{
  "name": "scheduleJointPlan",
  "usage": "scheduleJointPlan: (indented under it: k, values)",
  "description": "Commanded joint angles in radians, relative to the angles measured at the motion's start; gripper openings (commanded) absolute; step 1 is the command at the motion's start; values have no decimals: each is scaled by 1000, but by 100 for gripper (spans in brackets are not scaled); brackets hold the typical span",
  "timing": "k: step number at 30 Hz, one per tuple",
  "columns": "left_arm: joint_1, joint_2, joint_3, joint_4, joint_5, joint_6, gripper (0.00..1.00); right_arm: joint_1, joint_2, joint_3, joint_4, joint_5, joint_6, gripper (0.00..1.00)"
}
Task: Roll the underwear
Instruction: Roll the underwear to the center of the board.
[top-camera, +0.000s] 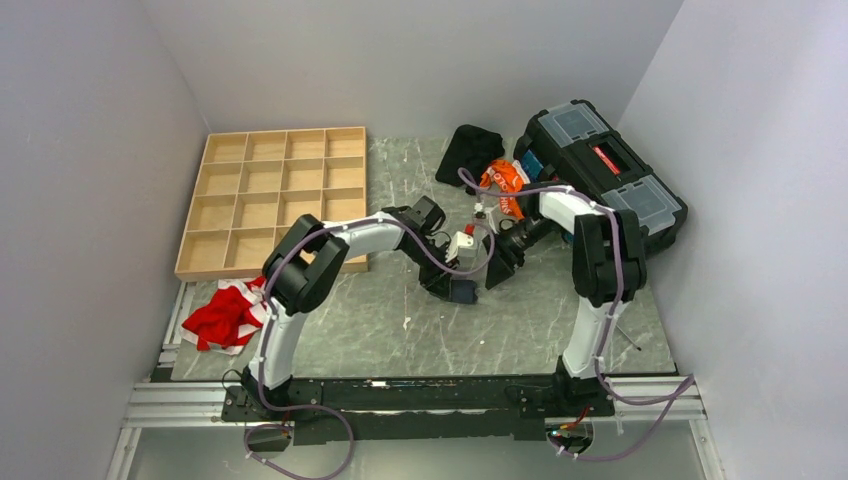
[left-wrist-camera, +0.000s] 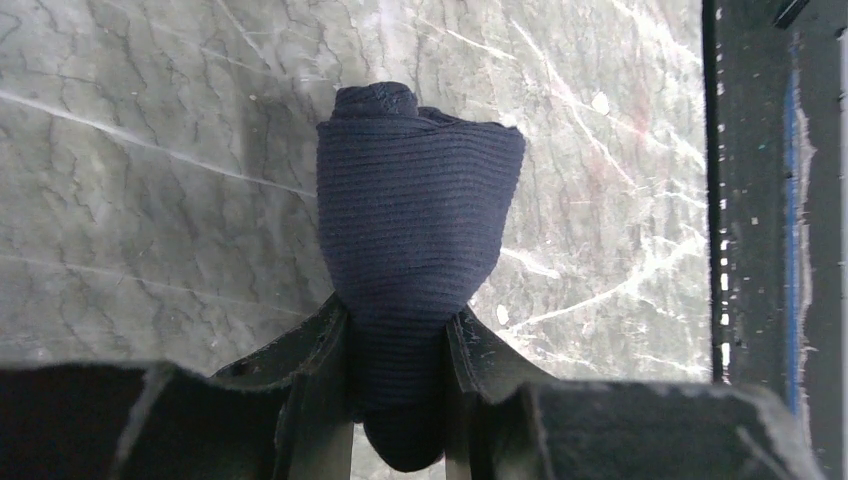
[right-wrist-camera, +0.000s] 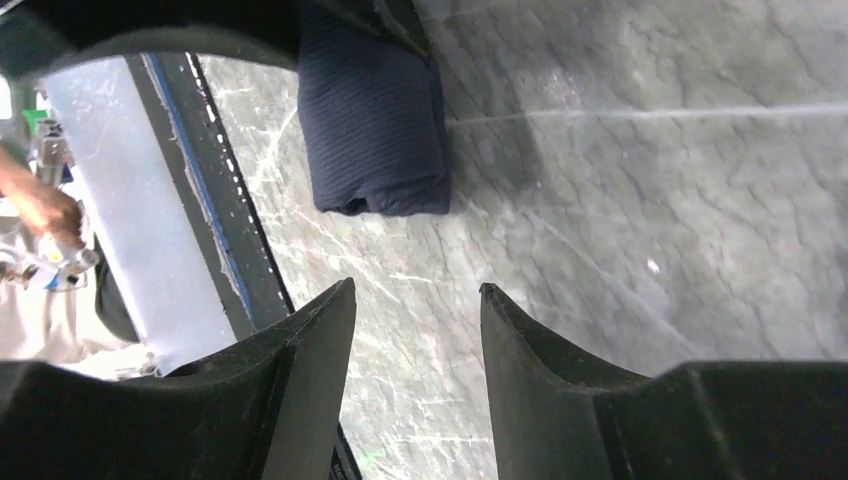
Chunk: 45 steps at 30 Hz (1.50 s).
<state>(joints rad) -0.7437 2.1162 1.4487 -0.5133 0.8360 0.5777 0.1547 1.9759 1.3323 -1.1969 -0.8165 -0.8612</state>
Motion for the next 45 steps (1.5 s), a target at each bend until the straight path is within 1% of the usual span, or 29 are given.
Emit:
scheduleJointPlan:
  k: [1,7,9,12,14,19,25,28,32,40,45]
  values:
    - [11,117,46,-195,27,-53,0,-32,-143,-76,142,-8,70,51]
    - [16,194,119,-231,37,-97,0,-13,-339,-240,309,55,127,52]
    - [18,215,141,-245,44,-107,0,4,-426,-293,373,83,156,54]
    - [27,244,175,-265,68,-121,0,48,-513,-351,454,130,197,58]
    - [32,264,196,-280,76,-124,0,95,-562,-385,507,194,217,59]
    - [39,287,219,-292,73,-130,0,252,-653,-469,619,372,249,63]
    - [39,290,223,-291,62,-134,0,330,-666,-485,664,443,255,66]
    - [40,288,220,-287,54,-133,0,333,-654,-472,653,457,264,65]
    - [39,279,203,-271,40,-136,0,302,-702,-479,650,480,264,64]
    - [43,269,189,-261,31,-137,0,177,-797,-446,550,436,237,65]
    - [47,282,209,-273,50,-142,0,172,-863,-463,510,413,243,66]
